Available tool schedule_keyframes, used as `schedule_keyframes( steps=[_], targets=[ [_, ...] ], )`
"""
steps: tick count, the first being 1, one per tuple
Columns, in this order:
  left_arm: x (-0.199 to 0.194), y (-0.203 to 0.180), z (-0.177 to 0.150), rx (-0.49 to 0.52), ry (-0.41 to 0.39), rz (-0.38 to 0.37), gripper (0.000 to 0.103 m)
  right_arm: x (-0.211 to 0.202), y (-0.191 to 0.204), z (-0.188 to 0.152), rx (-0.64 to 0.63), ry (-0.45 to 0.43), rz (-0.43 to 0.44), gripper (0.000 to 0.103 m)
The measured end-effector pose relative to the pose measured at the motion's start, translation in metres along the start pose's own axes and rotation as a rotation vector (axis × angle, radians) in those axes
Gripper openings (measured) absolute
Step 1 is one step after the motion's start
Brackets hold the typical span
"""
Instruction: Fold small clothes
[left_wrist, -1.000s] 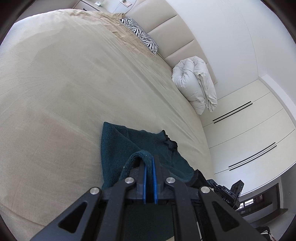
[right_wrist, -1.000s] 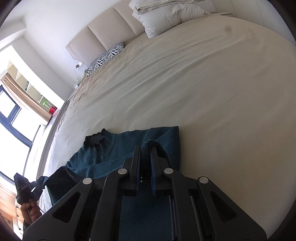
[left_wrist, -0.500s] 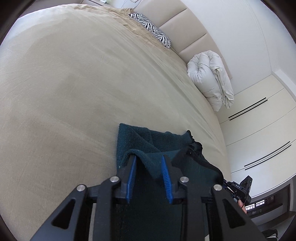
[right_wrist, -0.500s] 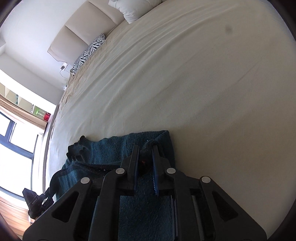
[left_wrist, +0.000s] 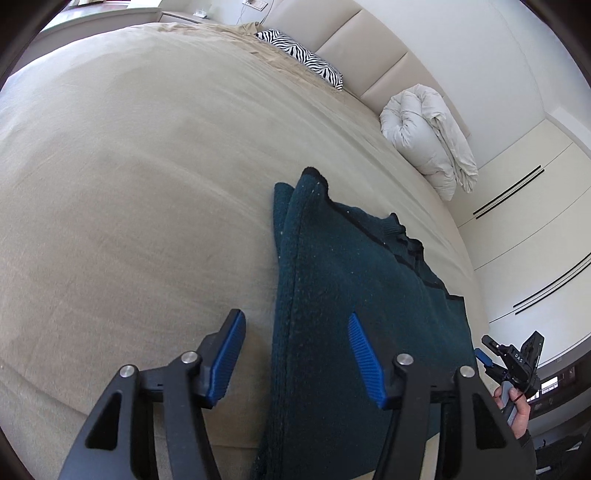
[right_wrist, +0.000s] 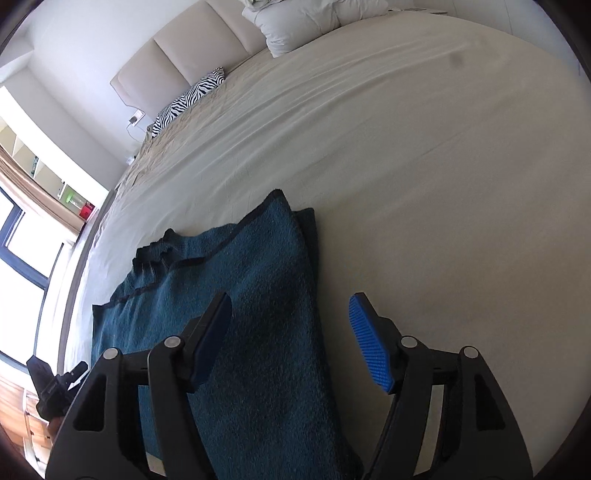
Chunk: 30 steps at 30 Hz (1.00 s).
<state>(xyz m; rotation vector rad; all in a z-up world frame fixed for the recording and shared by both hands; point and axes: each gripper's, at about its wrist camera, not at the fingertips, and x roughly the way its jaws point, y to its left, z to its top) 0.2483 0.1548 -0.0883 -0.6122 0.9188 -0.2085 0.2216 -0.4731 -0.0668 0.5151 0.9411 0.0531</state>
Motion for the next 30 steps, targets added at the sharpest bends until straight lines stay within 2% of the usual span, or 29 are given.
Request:
schedule_keyframes(
  steps=[5,6,8,11,12,13,14,16,18,22,25,30],
  targets=[
    [-0.004,-0.010,-0.012,0.051,0.019,0.027,0.055,-0.001,0.006,-0.046,-0.069,0.067,-0.069,0.064],
    [-0.005,-0.011,-0.015,0.062,0.025,0.033,0.052,-0.005,0.005,-0.053,-0.086,0.059,-0.078,0.064],
    [-0.006,-0.013,-0.021,0.080,0.037,0.049,0.035,-0.012,0.005,-0.065,-0.097,0.047,-0.099,0.063],
    [-0.008,-0.011,-0.029,0.094,0.034,0.075,0.025,-0.021,0.003,-0.074,-0.101,0.024,-0.119,0.046],
    [-0.009,-0.010,-0.030,0.093,0.030,0.077,0.024,-0.023,0.002,-0.075,-0.102,0.024,-0.119,0.036],
    [-0.010,-0.011,-0.032,0.094,0.026,0.081,0.023,-0.025,0.000,-0.076,-0.102,0.022,-0.121,0.033],
    [-0.011,-0.011,-0.033,0.099,0.022,0.088,0.022,-0.028,-0.001,-0.078,-0.105,0.014,-0.129,0.032],
    [-0.012,-0.014,-0.035,0.113,0.017,0.105,0.022,-0.034,-0.002,-0.079,-0.119,-0.001,-0.145,0.025],
    [-0.014,-0.016,-0.038,0.122,0.011,0.120,0.022,-0.040,-0.002,-0.080,-0.123,-0.019,-0.161,0.023],
    [-0.017,-0.017,-0.043,0.133,0.007,0.138,0.021,-0.044,-0.002,-0.082,-0.151,-0.018,-0.179,0.008],
    [-0.017,-0.017,-0.045,0.131,0.008,0.141,0.018,-0.043,0.003,-0.087,-0.191,-0.018,-0.214,0.006],
    [-0.017,-0.018,-0.045,0.157,0.018,0.150,0.014,-0.052,0.002,-0.089,-0.174,-0.030,-0.213,0.005]
  ],
)
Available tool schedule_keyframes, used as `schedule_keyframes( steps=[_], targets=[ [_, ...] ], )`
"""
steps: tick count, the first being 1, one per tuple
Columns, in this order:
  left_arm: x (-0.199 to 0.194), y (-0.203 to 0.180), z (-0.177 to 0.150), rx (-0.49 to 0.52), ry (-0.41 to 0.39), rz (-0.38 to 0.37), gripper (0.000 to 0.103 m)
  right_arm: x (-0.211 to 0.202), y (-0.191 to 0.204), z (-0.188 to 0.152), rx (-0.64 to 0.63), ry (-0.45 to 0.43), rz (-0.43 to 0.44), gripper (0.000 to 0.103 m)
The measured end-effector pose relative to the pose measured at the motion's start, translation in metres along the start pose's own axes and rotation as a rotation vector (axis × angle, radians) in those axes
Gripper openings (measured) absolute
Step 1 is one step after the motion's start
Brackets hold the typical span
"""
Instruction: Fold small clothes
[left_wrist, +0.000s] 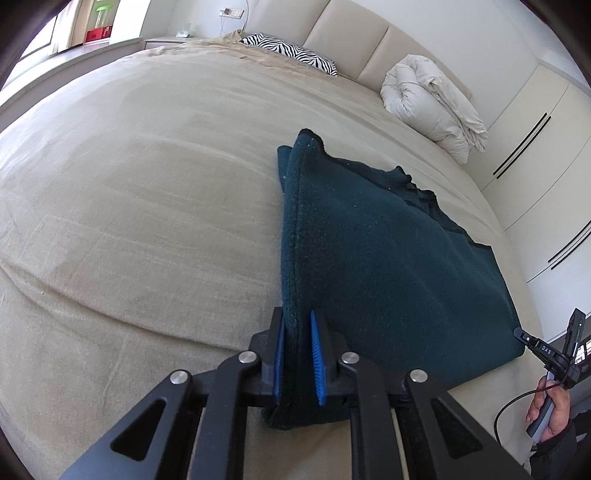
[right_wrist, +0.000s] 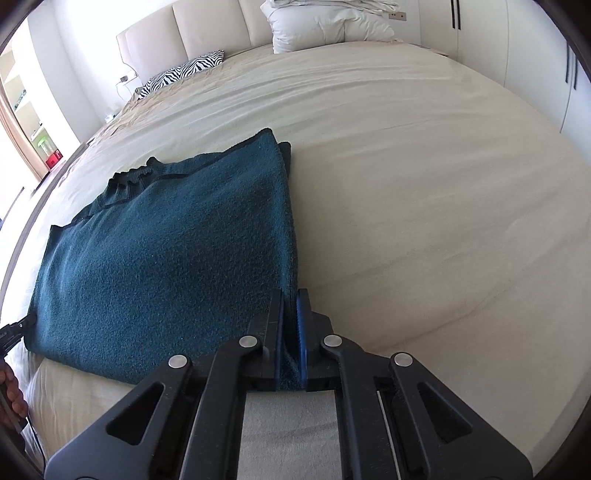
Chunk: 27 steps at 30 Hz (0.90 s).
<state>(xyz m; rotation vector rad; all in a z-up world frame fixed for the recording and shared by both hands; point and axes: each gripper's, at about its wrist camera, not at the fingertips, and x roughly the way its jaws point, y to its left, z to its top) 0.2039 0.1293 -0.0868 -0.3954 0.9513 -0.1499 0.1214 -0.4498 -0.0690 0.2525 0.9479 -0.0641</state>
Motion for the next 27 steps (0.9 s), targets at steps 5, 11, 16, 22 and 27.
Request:
schedule_keyframes(
  steps=[5,11,16,22,27],
  targets=[
    [-0.003,-0.003,0.000,0.024,0.006,0.013,0.013,-0.012,-0.009,-0.005,0.043,-0.004,0.023,0.005],
    [-0.007,0.001,-0.004,0.024,0.005,0.017,0.011,-0.002,-0.018,-0.006,0.079,0.023,0.052,0.005],
    [-0.011,0.005,-0.010,0.010,0.002,0.016,0.010,-0.005,-0.012,-0.008,0.056,0.020,0.044,0.005],
    [-0.011,0.010,-0.018,-0.015,0.000,0.012,0.008,0.003,-0.018,-0.012,0.078,0.034,0.057,0.005],
    [-0.012,0.012,-0.022,-0.020,-0.008,0.014,0.009,0.007,-0.015,-0.009,0.055,0.045,0.048,0.006]
  ],
)
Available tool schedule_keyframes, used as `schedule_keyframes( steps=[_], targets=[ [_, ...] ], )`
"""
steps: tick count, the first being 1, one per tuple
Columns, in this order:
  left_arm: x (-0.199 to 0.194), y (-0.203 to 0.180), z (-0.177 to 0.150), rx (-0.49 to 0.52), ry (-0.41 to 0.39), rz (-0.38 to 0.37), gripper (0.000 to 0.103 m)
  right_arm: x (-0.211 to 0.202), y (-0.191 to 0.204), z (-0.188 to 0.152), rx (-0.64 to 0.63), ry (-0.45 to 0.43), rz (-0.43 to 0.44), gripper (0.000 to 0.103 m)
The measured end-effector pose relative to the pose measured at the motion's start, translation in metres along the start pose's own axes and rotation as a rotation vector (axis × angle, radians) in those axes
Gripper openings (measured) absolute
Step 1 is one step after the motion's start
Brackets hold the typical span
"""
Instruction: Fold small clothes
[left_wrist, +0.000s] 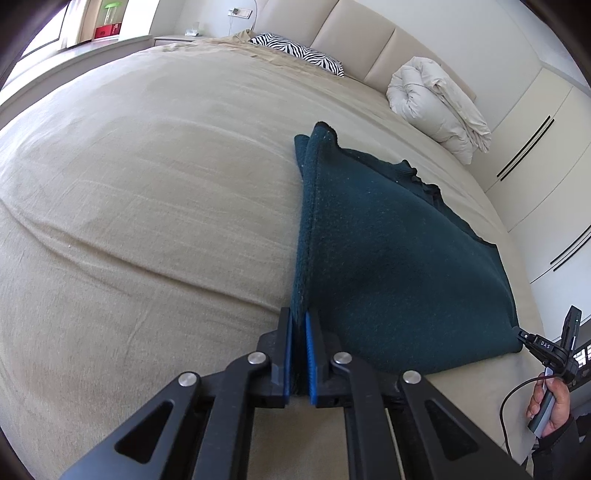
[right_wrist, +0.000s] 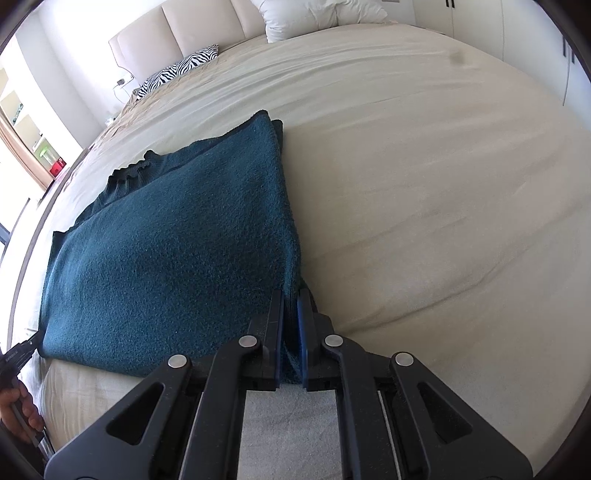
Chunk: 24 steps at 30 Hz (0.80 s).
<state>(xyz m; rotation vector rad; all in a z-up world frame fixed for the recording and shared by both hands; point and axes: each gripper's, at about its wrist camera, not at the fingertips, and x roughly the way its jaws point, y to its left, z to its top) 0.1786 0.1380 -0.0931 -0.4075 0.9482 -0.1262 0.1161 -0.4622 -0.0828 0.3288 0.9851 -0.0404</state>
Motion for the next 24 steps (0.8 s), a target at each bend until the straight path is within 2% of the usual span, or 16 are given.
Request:
schedule_keyframes(
  steps=[3,5,8,10,12,15,20,24],
  targets=[
    [-0.002,-0.001,0.000,0.001,-0.003,0.014,0.018,-0.003,-0.004,0.000,0.030,0.001,0.018,0.008],
    [-0.009,-0.004,0.002,0.000,-0.017,0.057,0.032,-0.008,-0.009,-0.001,0.075,-0.008,0.034,0.010],
    [-0.025,-0.022,0.005,0.079,-0.068,0.155,0.037,-0.021,-0.014,-0.004,0.127,-0.049,0.028,0.030],
    [-0.031,-0.040,0.008,0.152,-0.089,0.205,0.042,-0.032,-0.017,-0.007,0.160,-0.093,0.043,0.057],
    [-0.032,-0.057,0.013,0.205,-0.108,0.234,0.047,-0.044,-0.015,-0.007,0.179,-0.148,0.069,0.057],
    [-0.025,-0.081,0.019,0.270,-0.111,0.248,0.047,-0.052,0.000,0.001,0.166,-0.155,0.140,0.057],
    [0.001,-0.107,0.026,0.320,-0.066,0.254,0.047,-0.043,0.058,0.013,0.086,-0.079,0.328,0.057],
    [0.023,-0.120,0.024,0.347,-0.022,0.278,0.047,-0.020,0.106,0.009,0.059,-0.007,0.459,0.057]
  ],
)
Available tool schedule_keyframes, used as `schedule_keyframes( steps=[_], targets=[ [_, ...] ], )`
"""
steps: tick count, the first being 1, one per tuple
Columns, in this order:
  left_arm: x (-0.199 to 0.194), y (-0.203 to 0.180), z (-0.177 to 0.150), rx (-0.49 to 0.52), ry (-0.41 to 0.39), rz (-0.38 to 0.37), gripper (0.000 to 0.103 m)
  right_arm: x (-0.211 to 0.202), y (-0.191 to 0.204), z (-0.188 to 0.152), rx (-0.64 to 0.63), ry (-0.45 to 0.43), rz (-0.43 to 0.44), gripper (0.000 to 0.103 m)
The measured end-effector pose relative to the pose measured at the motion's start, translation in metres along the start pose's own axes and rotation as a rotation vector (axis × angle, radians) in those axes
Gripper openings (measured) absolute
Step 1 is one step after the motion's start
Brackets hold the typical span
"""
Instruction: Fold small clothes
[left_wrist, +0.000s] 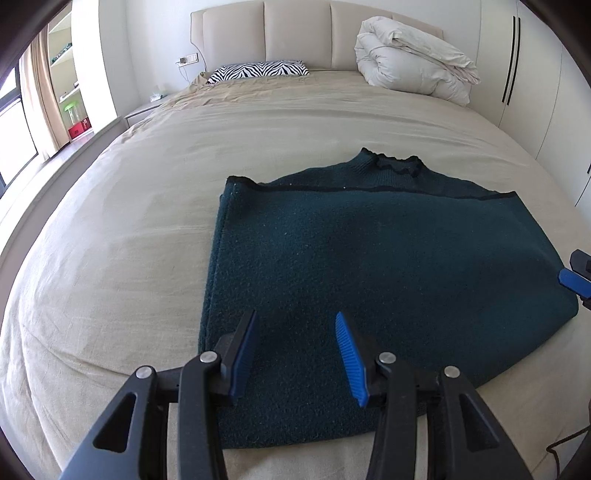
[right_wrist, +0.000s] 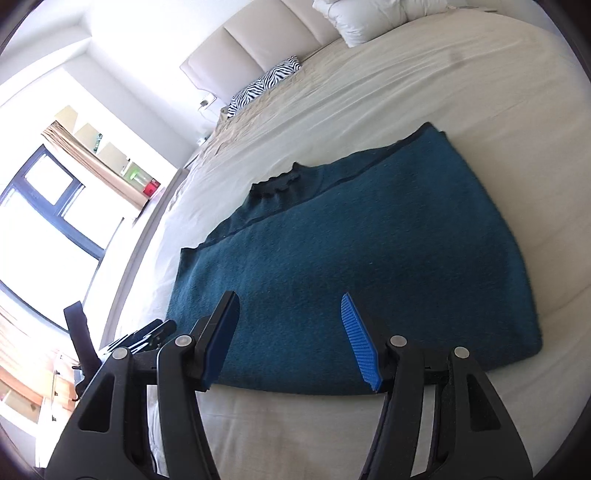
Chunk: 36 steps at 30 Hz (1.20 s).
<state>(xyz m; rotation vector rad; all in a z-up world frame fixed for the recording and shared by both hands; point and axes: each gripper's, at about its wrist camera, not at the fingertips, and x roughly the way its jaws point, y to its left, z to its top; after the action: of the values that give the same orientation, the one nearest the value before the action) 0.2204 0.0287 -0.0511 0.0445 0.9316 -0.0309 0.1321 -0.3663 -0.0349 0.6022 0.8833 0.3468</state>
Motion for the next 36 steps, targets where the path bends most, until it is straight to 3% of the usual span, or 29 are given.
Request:
schedule_keyframes(
  steps=[4,6,9,13,20,22,24,27,29,33,36],
  targets=[
    [0.018,-0.007,-0.005,0.020,0.048,0.014,0.047,0.044,0.014,-0.016,0.026,0.097,0.096,0.057],
    [0.026,-0.008,-0.009,0.022,0.060,0.020,0.047,0.062,0.012,-0.025,0.030,0.142,0.087,0.057],
    [0.026,-0.006,-0.013,0.022,0.049,0.014,0.049,0.067,-0.007,-0.031,0.076,0.134,0.113,0.048],
    [0.028,-0.004,-0.016,0.018,0.043,0.002,0.052,0.046,-0.043,-0.024,0.176,0.061,0.106,0.046],
    [0.019,0.002,-0.016,-0.017,0.042,-0.033,0.051,-0.018,-0.113,-0.021,0.361,-0.125,-0.013,0.046],
    [0.008,0.002,-0.015,-0.041,0.027,-0.085,0.051,-0.039,-0.118,-0.023,0.393,-0.173,-0.030,0.049],
    [-0.004,-0.005,-0.013,-0.069,0.003,-0.186,0.051,-0.051,-0.115,-0.025,0.413,-0.210,-0.017,0.050],
    [-0.009,-0.027,-0.008,-0.091,0.006,-0.372,0.051,-0.038,-0.095,-0.025,0.393,-0.166,0.072,0.050],
    [0.004,-0.038,-0.008,-0.126,0.047,-0.447,0.051,-0.015,-0.071,-0.025,0.354,-0.105,0.132,0.050],
    [0.029,-0.035,-0.017,-0.191,0.098,-0.449,0.047,0.030,-0.042,-0.032,0.344,0.001,0.232,0.050],
    [0.029,-0.020,-0.018,-0.194,0.096,-0.444,0.037,0.061,-0.039,-0.039,0.335,0.070,0.214,0.049]
  ],
)
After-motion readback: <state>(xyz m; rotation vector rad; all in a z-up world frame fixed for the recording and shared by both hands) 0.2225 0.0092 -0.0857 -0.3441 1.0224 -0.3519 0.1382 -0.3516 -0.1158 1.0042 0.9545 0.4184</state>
